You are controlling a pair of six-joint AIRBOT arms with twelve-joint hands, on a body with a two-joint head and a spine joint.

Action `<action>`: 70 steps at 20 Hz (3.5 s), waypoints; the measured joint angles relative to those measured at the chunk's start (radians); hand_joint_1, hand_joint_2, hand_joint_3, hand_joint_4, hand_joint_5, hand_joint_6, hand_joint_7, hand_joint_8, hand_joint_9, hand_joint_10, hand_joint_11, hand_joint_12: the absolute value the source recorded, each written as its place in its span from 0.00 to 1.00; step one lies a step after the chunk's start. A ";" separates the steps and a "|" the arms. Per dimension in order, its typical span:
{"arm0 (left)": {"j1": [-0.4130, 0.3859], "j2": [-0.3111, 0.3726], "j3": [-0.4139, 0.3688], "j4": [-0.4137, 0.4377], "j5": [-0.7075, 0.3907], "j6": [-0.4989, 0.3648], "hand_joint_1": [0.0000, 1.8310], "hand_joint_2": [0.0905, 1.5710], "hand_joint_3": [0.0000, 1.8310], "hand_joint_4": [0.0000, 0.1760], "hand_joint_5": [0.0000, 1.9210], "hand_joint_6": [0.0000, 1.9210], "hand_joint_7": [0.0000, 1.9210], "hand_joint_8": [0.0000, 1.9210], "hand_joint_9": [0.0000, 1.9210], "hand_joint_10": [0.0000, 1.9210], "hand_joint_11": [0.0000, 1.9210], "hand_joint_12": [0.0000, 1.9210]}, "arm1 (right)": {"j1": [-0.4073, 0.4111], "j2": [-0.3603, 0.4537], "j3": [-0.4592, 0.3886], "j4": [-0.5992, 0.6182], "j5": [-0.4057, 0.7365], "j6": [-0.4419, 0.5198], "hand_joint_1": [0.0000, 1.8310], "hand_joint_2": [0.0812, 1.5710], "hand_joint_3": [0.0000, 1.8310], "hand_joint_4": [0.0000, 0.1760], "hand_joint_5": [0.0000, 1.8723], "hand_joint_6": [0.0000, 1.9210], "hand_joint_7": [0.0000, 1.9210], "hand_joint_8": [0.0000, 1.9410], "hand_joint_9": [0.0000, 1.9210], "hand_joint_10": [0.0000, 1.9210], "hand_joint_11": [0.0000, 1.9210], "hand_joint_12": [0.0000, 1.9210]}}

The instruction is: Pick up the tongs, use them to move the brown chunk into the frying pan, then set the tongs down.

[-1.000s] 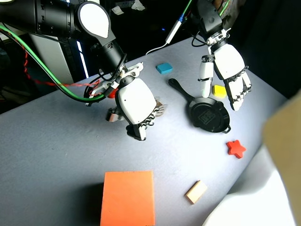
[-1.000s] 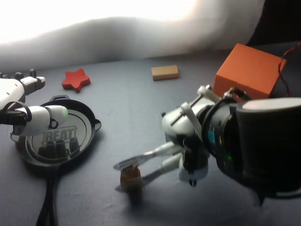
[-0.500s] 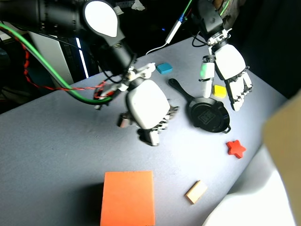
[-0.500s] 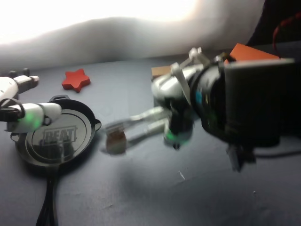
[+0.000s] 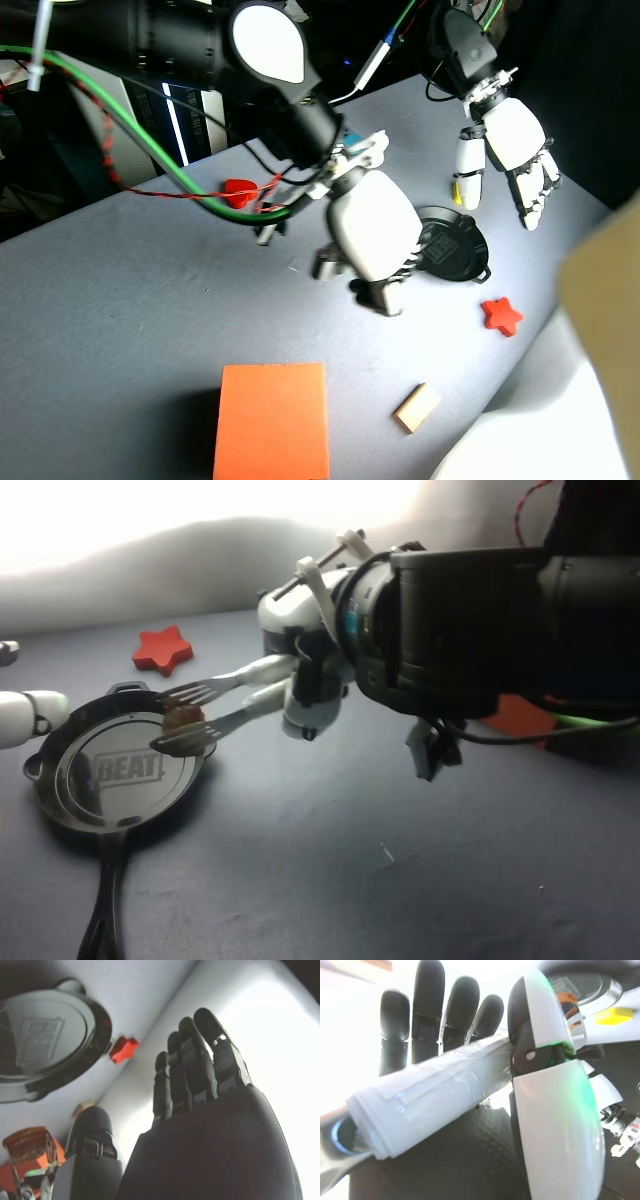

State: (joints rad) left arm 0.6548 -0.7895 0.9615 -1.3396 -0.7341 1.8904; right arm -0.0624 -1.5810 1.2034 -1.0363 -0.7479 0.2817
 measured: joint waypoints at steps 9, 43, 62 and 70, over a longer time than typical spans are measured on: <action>0.049 0.000 0.032 0.008 0.014 -0.032 0.04 0.80 0.00 0.30 0.08 0.00 0.14 0.00 0.17 0.00 0.00 0.50 | -0.041 -0.097 0.108 -0.052 0.120 0.011 0.65 0.73 0.00 0.02 0.47 0.65 0.48 0.55 0.46 0.43 0.26 0.83; 0.033 0.000 0.030 0.023 0.015 -0.017 0.00 0.81 0.00 0.26 0.09 0.00 0.15 0.00 0.17 0.00 0.00 0.51 | -0.058 -0.039 0.096 -0.116 0.177 0.038 0.50 0.76 0.00 0.00 0.25 0.30 0.35 0.14 0.20 0.41 0.00 0.84; -0.068 -0.017 -0.133 0.022 0.006 0.031 0.04 0.81 0.00 0.29 0.09 0.00 0.16 0.00 0.18 0.00 0.00 0.49 | -0.222 0.275 -0.182 -0.305 0.193 0.039 0.53 0.75 0.00 0.00 0.26 0.33 0.37 0.14 0.22 0.43 0.02 0.85; -0.103 -0.017 -0.177 0.016 0.009 0.050 0.07 0.81 0.00 0.30 0.10 0.00 0.15 0.00 0.17 0.00 0.00 0.50 | -0.280 0.270 -0.184 -0.430 0.228 0.115 0.50 0.76 0.00 0.00 0.25 0.33 0.35 0.13 0.20 0.42 0.00 0.85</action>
State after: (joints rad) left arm 0.5514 -0.8066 0.7841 -1.3231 -0.7250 1.9404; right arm -0.3424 -1.3109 1.0195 -1.4662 -0.5201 0.3965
